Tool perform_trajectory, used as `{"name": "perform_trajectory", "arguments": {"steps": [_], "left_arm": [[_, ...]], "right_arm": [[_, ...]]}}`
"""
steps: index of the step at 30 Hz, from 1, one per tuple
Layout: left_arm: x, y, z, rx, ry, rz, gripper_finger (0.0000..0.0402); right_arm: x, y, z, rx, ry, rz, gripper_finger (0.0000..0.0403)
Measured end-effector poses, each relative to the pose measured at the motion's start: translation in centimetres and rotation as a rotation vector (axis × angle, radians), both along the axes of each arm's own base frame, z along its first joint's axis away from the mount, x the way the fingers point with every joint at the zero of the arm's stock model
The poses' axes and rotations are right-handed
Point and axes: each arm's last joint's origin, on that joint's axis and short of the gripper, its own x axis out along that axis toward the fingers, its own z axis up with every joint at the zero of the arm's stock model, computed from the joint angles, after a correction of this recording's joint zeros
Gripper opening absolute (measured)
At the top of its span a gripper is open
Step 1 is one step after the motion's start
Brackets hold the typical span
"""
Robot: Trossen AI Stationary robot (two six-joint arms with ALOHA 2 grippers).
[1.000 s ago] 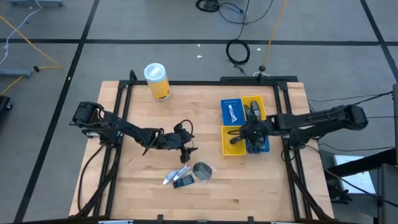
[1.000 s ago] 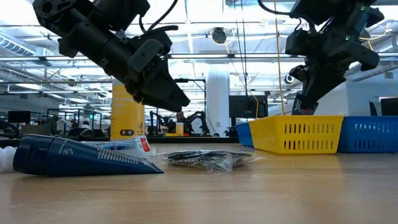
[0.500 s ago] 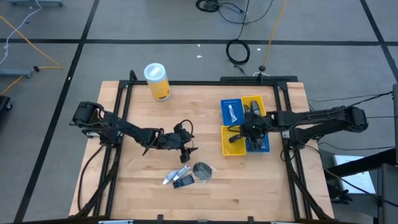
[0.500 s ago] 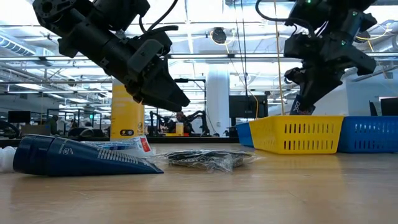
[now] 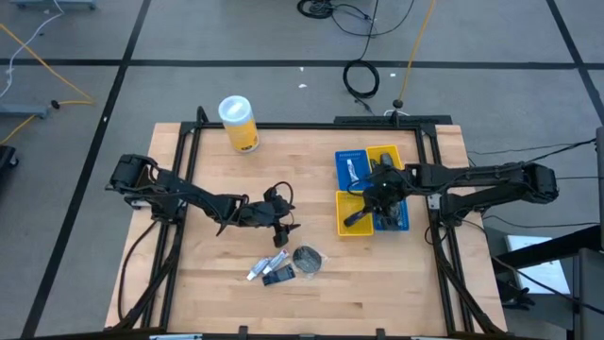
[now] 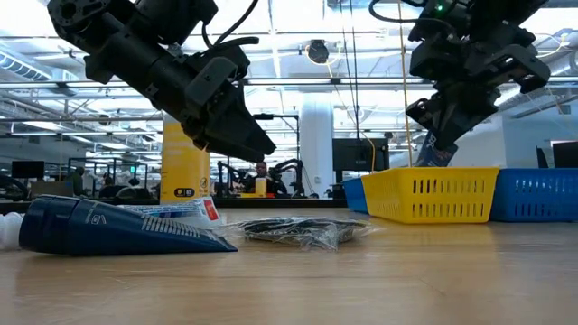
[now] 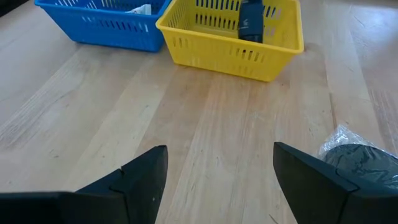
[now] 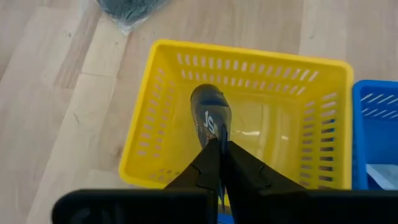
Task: Pick & Place Travel size toiletries
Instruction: Put the blue shave cream into the bottom yellow bin, then put the white toothpaste into the top blue bin
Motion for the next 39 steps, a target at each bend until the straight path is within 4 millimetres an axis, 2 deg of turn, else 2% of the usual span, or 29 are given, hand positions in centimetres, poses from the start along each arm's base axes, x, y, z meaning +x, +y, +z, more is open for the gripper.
{"name": "perform_trajectory", "arguments": {"steps": [4, 9, 15, 20, 24, 28, 34, 39], "left_arm": [[0.0, 0.0, 0.0, 0.0, 0.0, 0.0, 0.0283], [0.0, 0.0, 0.0, 0.0, 0.0, 0.0, 0.0283], [0.0, 0.0, 0.0, 0.0, 0.002, 0.0, 0.0283], [0.0, 0.0, -0.1, 0.001, 0.004, 0.0, 0.0283], [-0.1, 0.0, -0.1, 0.002, 0.011, -0.001, 0.0282], [-0.1, -0.3, -0.1, -0.001, 0.009, -0.008, 0.0283], [-0.1, -1.5, 0.2, 0.015, -0.017, -0.079, 0.0283], [-0.1, -2.9, 0.6, 0.037, -0.07, -0.142, 0.0283]], "right_arm": [[0.2, -0.3, -0.2, 0.001, -0.002, -0.012, 0.0027], [1.1, -0.8, -0.8, -0.011, -0.006, -0.033, 0.0075], [2.7, -1.8, -0.5, -0.302, -0.117, -0.151, 0.0129], [3.2, -0.7, 1.0, -0.396, -0.251, -0.127, 0.0147], [3.2, 1.7, 2.2, -0.359, -0.352, -0.062, 0.0146], [3.5, 5.5, 2.5, -0.311, -0.446, 0.065, 0.0138], [3.9, 11.2, 0.1, -0.306, -0.624, 0.182, 0.0128], [5.2, 14.0, -2.9, -0.314, -0.689, 0.188, 0.013]]}}
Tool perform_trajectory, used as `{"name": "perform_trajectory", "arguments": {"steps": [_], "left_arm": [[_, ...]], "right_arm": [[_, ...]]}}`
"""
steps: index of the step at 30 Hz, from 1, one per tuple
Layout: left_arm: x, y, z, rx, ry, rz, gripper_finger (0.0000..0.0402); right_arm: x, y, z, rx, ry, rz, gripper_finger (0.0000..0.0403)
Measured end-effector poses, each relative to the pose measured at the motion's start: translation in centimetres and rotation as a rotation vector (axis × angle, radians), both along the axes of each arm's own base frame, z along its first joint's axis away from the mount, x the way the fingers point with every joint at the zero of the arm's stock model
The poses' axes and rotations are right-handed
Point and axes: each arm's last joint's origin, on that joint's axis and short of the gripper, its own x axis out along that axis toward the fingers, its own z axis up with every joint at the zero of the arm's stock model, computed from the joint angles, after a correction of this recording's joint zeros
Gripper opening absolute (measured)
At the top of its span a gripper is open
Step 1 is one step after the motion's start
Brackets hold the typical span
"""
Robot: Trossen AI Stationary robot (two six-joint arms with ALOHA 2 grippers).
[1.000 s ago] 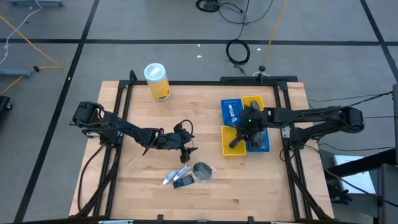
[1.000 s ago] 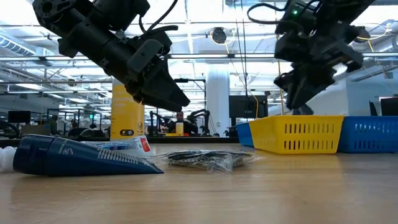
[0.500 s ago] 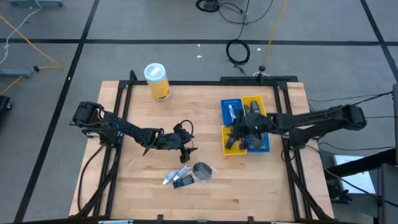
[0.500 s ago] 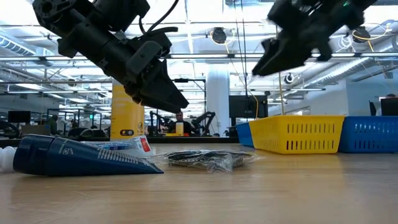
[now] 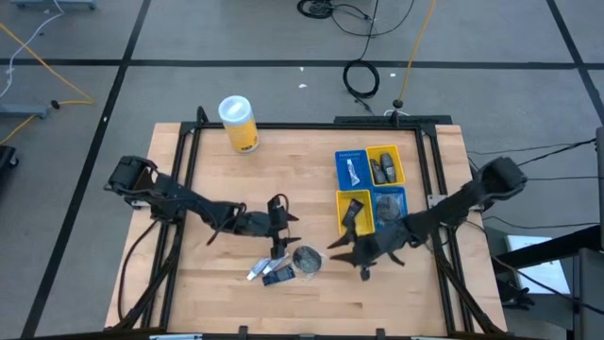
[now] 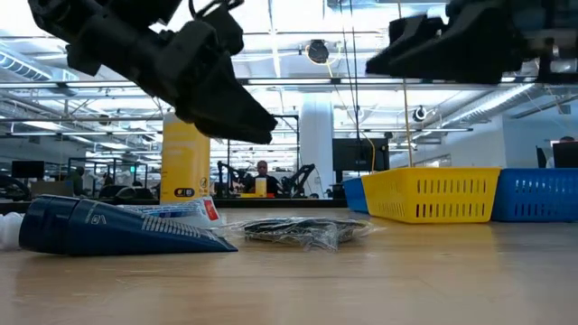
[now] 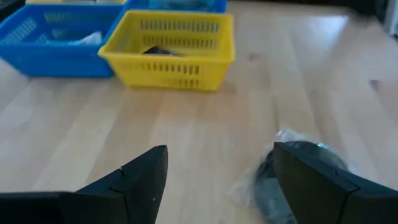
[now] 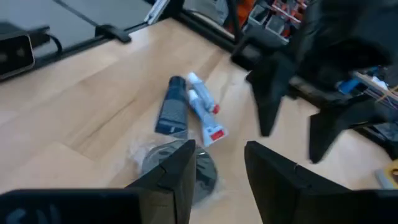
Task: Pick & Place Travel size toiletries
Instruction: Put the white toothpaste into the top blue bin
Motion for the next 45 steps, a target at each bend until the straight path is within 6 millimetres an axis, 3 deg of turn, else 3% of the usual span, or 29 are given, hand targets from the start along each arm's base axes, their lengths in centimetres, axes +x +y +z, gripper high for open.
{"name": "perform_trajectory", "arguments": {"steps": [8, 15, 21, 25, 30, 36, 45], "left_arm": [[-1.6, -2.0, -0.8, 0.014, 0.139, -0.028, 0.0282], [-3.9, -3.3, -0.4, 0.173, 0.331, 0.119, 0.0282], [-4.7, -3.2, -1.0, 0.027, 0.387, 0.26, 0.0282], [-4.5, -3.4, -1.0, -0.034, 0.327, 0.274, 0.0282], [-4.0, -4.2, -1.4, -0.153, 0.194, 0.167, 0.0282], [-4.0, -4.2, -2.5, -0.231, 0.255, 0.099, 0.0282], [-2.4, -4.7, -5.1, -0.251, 0.295, 0.022, 0.0282]], "right_arm": [[2.7, 0.8, -3.5, 0.016, -0.082, -0.047, 0.0146], [3.1, 0.5, -4.2, -0.008, -0.116, -0.167, 0.0161], [3.0, 0.5, -4.3, -0.004, -0.103, -0.165, 0.0164], [3.0, 0.5, -4.3, -0.006, -0.098, -0.165, 0.0163], [3.0, 0.4, -4.3, -0.005, -0.1, -0.165, 0.0164], [3.0, 0.4, -4.3, -0.005, -0.099, -0.165, 0.016], [3.0, 0.4, -4.3, -0.005, -0.098, -0.165, 0.0158]]}}
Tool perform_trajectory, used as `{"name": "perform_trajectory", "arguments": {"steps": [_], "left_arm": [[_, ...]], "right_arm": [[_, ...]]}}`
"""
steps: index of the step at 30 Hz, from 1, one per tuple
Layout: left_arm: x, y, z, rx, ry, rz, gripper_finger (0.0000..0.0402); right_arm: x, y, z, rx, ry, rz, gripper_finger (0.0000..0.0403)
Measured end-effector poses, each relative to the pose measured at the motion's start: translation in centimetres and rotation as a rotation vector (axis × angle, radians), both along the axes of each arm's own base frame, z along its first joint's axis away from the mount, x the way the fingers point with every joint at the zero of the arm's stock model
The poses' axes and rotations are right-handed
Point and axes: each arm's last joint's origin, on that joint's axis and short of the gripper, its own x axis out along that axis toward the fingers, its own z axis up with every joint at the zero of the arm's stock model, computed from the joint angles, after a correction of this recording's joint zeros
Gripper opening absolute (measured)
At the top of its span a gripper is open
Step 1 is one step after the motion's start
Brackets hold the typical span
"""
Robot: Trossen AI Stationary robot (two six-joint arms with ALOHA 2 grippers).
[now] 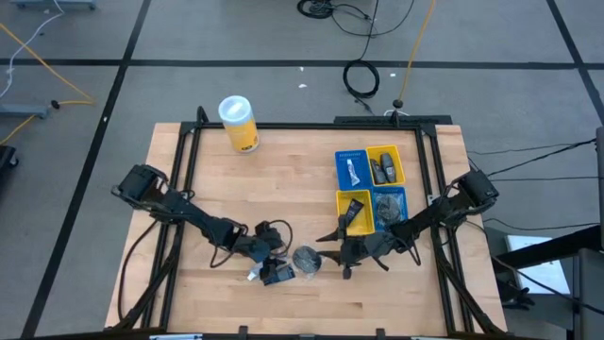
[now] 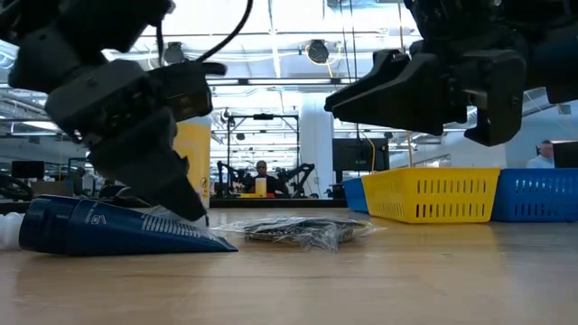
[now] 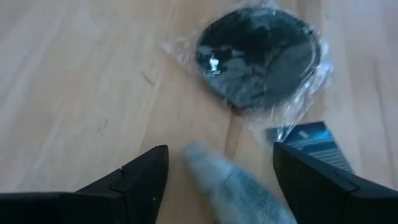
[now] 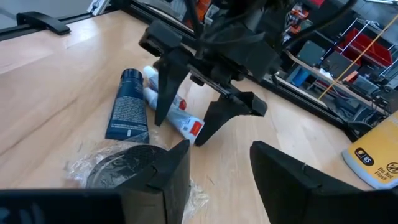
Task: Pick & Place Travel size toiletries
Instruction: Put the white toothpaste into the top blue bin
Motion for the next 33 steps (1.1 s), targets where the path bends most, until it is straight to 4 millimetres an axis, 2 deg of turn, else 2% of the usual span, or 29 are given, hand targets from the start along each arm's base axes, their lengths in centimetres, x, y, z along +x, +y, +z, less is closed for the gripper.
{"name": "perform_trajectory", "arguments": {"steps": [3, 6, 18, 23, 28, 33], "left_arm": [[0.3, 0.3, -0.1, -0.018, 0.003, -0.003, 0.027], [0.4, 0.6, -0.1, -0.028, 0.01, -0.007, 0.0232], [0.4, 0.6, -0.1, 0.004, 0.018, -0.078, 0.0014], [0.9, 1.3, 1.8, 0.082, -0.108, -0.039, 0.0017], [2.5, 2.3, 4.2, 0.159, -0.367, -0.045, 0.0004], [3.5, 3.0, 6.5, 0.218, -0.611, -0.074, 0.0009]], "right_arm": [[0.0, 0.0, 0.0, -0.001, 0.003, 0.0, 0.0159], [0.0, 0.0, -0.1, -0.003, 0.006, 0.0, 0.0159], [0.0, 0.0, -0.1, -0.006, 0.013, 0.0, 0.0154], [0.1, -0.2, -0.2, 0.044, 0.018, -0.016, 0.0154], [0.4, -1.1, -0.2, 0.129, 0.024, -0.064, 0.0157], [0.8, -2.3, -0.5, 0.246, 0.039, -0.131, 0.0164]]}}
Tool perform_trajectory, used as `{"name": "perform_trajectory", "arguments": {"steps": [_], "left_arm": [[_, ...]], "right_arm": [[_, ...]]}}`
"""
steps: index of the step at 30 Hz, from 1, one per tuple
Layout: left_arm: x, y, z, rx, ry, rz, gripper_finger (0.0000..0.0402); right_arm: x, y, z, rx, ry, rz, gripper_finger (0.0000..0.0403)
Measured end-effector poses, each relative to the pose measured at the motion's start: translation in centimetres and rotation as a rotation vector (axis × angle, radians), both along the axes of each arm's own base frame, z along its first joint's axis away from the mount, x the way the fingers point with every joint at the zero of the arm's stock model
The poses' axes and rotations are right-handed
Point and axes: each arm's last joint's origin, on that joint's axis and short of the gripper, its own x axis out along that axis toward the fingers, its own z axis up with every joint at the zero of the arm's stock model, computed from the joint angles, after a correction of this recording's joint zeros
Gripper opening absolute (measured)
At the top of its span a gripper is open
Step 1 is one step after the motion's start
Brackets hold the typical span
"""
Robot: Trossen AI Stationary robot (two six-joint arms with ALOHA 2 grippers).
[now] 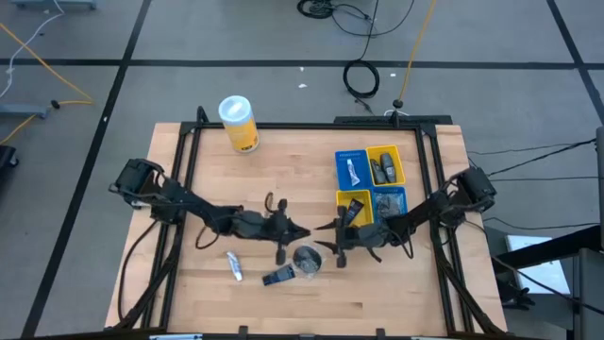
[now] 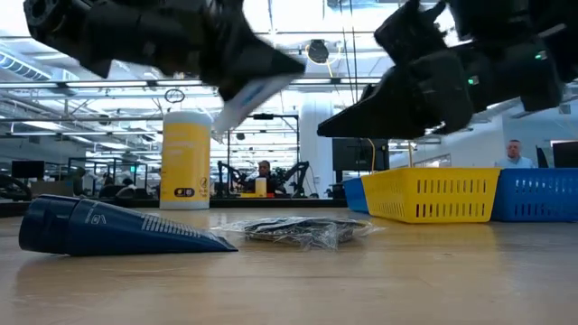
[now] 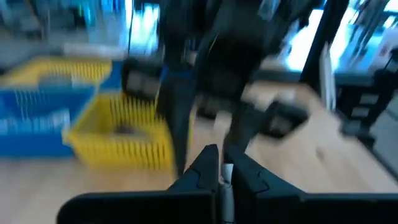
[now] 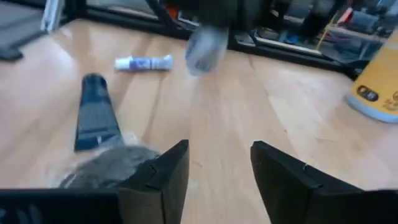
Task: Pick & Place Travel size toiletries
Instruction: Put the white toothpaste into the top blue bin
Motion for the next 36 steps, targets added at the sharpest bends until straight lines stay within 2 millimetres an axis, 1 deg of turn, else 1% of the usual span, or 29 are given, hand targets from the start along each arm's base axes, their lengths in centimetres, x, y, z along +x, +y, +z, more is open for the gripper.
{"name": "perform_trajectory", "arguments": {"steps": [3, 7, 10, 13, 16, 19, 22, 25, 28, 31, 34, 36], "left_arm": [[0.2, 0.2, 1.2, 0.029, -0.123, -0.025, 0.0003], [0.5, 0.4, 1.9, 0.063, -0.18, -0.021, 0.001], [0.8, 0.3, 2.7, 0.085, -0.212, -0.021, 0.0005], [1.1, 0.2, 3.1, 0.09, -0.225, -0.021, 0.0003], [1.4, 0.1, 3.7, 0.096, -0.246, -0.019, 0.0013], [1.4, 0.1, 3.7, 0.104, -0.248, -0.019, 0.0017], [1.4, 0.1, 3.8, 0.103, -0.252, -0.021, 0.001], [1.4, 0.0, 3.9, 0.097, -0.255, -0.029, 0.0003], [1.4, -0.2, 3.8, 0.09, -0.251, -0.032, 0.0008], [1.3, -0.4, 3.8, 0.125, -0.252, -0.04, 0.0026], [1.2, -0.6, 3.8, 0.15, -0.248, -0.045, 0.0056], [1.0, -0.6, 4.2, 0.147, -0.26, -0.042, 0.0085]], "right_arm": [[0.3, -0.5, 0.3, 0.071, -0.026, 0.034, 0.0184], [0.7, -0.8, 1.4, 0.128, -0.134, 0.072, 0.0225], [0.8, -1.0, 2.2, 0.135, -0.221, 0.076, 0.0248], [1.3, -1.0, 3.1, 0.146, -0.267, 0.113, 0.0255], [1.9, -1.0, 3.8, 0.146, -0.294, 0.114, 0.0247], [2.5, -0.8, 4.7, 0.113, -0.331, 0.121, 0.0229], [2.9, -0.5, 5.2, 0.099, -0.348, 0.183, 0.0201], [3.1, -0.4, 5.4, 0.098, -0.347, 0.189, 0.0163], [3.2, -0.5, 5.3, 0.089, -0.33, 0.182, 0.0116], [3.2, -0.4, 5.2, 0.074, -0.321, 0.188, 0.0066], [3.3, -0.4, 4.8, 0.062, -0.278, 0.188, 0.0021], [3.3, -0.4, 4.3, 0.044, -0.232, 0.161, 0.0011]]}}
